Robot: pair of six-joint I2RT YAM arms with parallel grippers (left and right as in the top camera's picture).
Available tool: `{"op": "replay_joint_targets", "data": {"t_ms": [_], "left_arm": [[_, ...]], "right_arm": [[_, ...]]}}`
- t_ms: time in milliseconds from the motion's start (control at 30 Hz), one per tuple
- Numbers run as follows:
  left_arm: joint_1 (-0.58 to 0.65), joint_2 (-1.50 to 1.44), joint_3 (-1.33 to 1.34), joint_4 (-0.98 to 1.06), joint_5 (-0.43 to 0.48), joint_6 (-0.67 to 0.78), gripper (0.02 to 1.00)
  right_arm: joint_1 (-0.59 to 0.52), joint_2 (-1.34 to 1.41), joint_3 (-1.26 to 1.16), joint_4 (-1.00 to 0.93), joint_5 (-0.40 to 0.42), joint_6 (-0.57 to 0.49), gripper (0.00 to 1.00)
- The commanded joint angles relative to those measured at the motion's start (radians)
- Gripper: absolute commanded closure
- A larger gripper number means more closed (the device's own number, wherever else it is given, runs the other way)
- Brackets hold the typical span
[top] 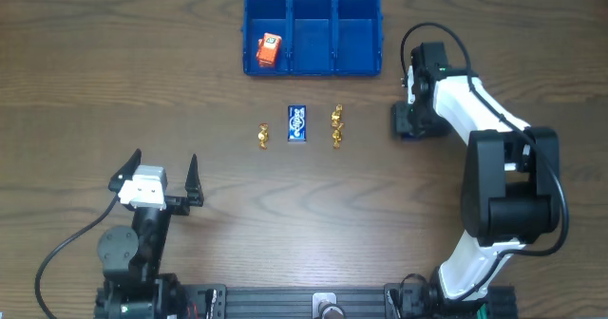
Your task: Sort Candies Into Trays
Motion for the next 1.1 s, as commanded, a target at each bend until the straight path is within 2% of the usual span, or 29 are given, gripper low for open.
{"op": "replay_joint_targets", "data": {"t_ms": [33, 133, 300, 467, 567, 633, 733, 800, 1100], "left_arm": [[0.002, -0.006, -0.021, -0.032, 0.007, 0.017, 0.020], [0.002, -0.006, -0.021, -0.032, 0.007, 0.017, 0.020], [0.002, -0.006, -0.021, -0.032, 0.007, 0.017, 0.020], [0.002, -0.006, -0.021, -0.032, 0.007, 0.017, 0.020], [0.002, -0.006, -0.021, -0.032, 0.007, 0.017, 0.020], [0.002, -0.006, -0.021, -0.032, 0.007, 0.017, 0.020], [0.002, -0.006, -0.021, -0.032, 0.007, 0.017, 0.020], [0.002, -0.006, -0.021, -0.032, 0.007, 0.017, 0.020], [0.002, -0.006, -0.021, -0.032, 0.007, 0.017, 0.020]], "right_arm": [[0.000, 0.006, -0.002, 0.002, 0.002, 0.004, 0.575], [0.001, 0.006, -0.002, 0.002, 0.002, 0.004, 0.717], [0.027, -0.006, 0.016, -0.004, 0.002, 0.016, 0.792], [0.122, -0.098, 0.142, -0.008, 0.023, 0.064, 0.801], [0.206, -0.108, 0.303, -0.035, 0.103, 0.109, 0.805], [0.262, -0.106, 0.398, -0.031, 0.155, 0.113, 0.855], [0.328, -0.099, 0.500, 0.011, 0.240, 0.135, 0.890], [0.359, -0.087, 0.525, 0.073, 0.267, 0.135, 0.890], [0.418, 0.095, 0.528, 0.308, 0.272, 0.136, 0.888]]}}
